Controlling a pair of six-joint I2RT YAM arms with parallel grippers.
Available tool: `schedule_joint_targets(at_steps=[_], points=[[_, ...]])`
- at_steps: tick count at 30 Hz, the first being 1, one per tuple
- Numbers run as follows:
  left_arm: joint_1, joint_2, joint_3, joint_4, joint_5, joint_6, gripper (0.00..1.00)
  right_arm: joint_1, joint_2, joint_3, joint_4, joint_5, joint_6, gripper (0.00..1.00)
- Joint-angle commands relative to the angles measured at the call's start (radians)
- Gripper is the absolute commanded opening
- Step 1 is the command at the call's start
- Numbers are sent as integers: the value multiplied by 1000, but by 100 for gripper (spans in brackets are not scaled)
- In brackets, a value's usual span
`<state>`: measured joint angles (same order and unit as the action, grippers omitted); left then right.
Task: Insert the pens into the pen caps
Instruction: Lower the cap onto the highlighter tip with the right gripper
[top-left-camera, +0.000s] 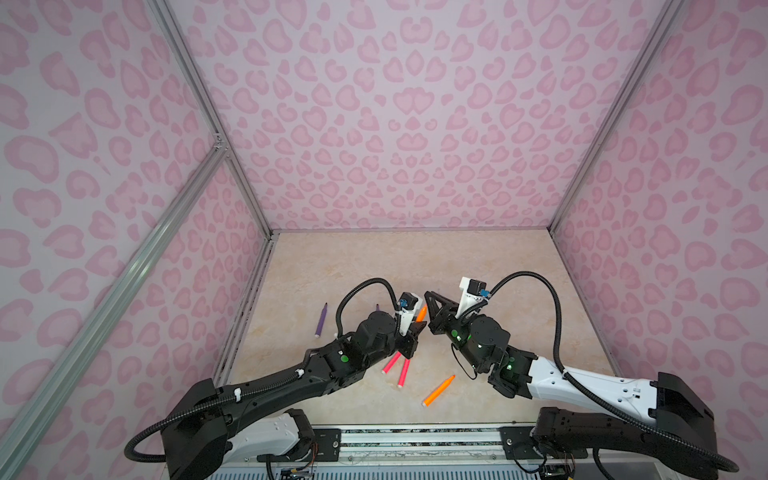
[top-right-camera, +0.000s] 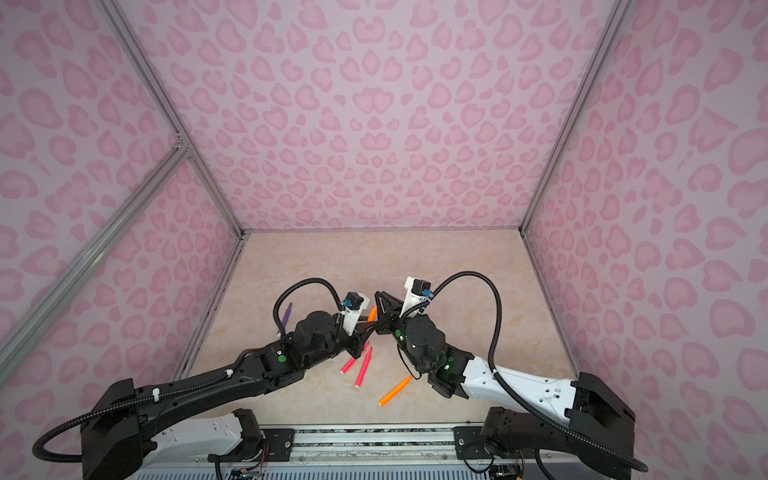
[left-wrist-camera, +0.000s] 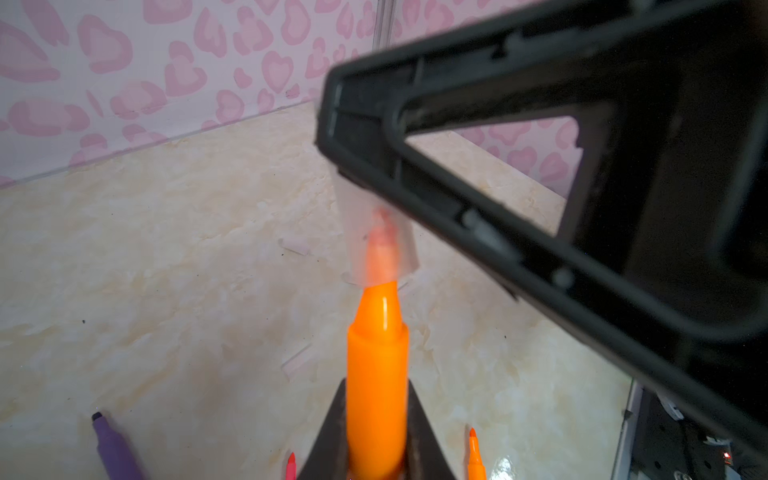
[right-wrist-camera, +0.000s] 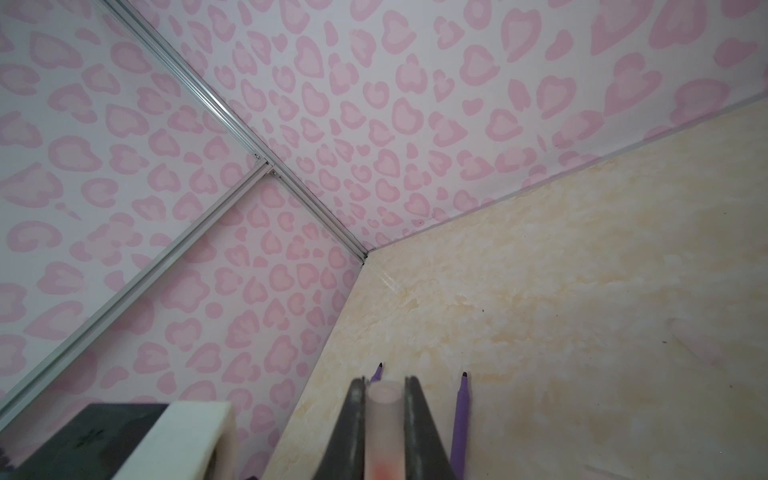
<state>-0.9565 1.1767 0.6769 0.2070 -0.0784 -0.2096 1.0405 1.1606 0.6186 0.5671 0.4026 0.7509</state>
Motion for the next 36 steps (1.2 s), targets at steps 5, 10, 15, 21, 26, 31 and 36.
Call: schedule_joint_targets(at_steps=[5,10,15,21,26,31,36], points=[[59,12,24,9,54,-73,4,51,48,-38,152,45,-7,0],[65,1,18,8,59,-75,4,66,89,-17,171,43,-19,0],[76,-11,9,15,63,-84,4,69,106,-18,183,17,-18,0],[115,-34,-10,39,133,-110,4,69,75,-50,193,-73,-15,0],[127,-72,-31,64,186,-116,4,67,31,-94,234,-155,-41,0],[150,-102,-52,89,237,-130,4,60,24,-142,321,-243,-42,0],[163,-120,-65,108,270,-139,4,54,33,-199,413,-298,-44,0]])
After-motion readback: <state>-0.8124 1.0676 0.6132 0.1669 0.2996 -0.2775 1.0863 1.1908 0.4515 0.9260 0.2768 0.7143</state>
